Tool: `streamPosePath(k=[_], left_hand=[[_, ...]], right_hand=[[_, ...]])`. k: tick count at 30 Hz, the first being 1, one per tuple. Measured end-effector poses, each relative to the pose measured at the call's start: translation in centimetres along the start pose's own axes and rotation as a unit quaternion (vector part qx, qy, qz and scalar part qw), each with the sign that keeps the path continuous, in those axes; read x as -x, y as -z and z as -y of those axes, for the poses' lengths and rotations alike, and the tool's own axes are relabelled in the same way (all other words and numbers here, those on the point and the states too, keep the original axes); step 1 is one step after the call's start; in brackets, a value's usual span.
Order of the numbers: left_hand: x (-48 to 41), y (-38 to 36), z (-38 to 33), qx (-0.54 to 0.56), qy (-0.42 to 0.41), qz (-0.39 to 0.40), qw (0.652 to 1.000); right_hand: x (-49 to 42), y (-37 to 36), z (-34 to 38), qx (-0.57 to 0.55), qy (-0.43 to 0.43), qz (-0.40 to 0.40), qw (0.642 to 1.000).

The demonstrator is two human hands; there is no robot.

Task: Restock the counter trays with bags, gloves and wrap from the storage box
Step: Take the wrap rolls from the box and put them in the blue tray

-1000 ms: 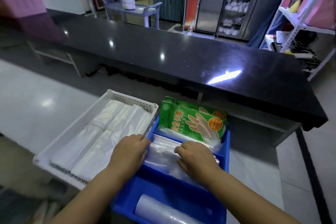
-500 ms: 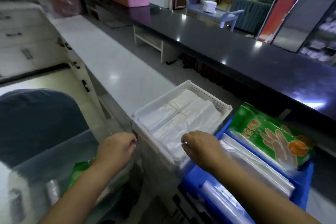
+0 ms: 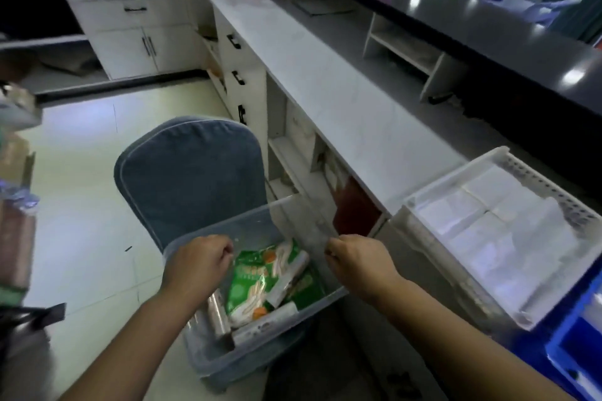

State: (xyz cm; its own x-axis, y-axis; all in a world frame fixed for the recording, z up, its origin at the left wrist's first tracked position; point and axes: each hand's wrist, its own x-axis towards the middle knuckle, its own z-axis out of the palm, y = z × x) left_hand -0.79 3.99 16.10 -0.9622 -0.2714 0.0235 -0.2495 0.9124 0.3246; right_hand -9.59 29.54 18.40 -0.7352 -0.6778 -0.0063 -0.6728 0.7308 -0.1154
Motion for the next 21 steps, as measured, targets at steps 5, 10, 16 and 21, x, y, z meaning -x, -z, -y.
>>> streamPosePath(k=[5,10,16,21], left_hand=[[0.1,-0.1,5.7,0.006,0.052,0.025,0.998],[0.4,-1.5,8.6,0.025,0.094,0.052,0.994],[0.8,-3.5,10.4,0.028,0.162,0.095,0.982],[-0.6,-5.6,11.1,0.008,0.212,0.125,0.969]], right_hand=[[-2.8,-3.1,2.2,-0.02,-0.002,0.068,0.997],[-5.7,-7.0,1.8,-0.012,0.001,0.121,0.993],[-11.1,-13.1,0.4,-0.022,0.02,0.211,0.977],[-15.8,-18.9,-1.5,-0.036,0.023,0.321,0.946]])
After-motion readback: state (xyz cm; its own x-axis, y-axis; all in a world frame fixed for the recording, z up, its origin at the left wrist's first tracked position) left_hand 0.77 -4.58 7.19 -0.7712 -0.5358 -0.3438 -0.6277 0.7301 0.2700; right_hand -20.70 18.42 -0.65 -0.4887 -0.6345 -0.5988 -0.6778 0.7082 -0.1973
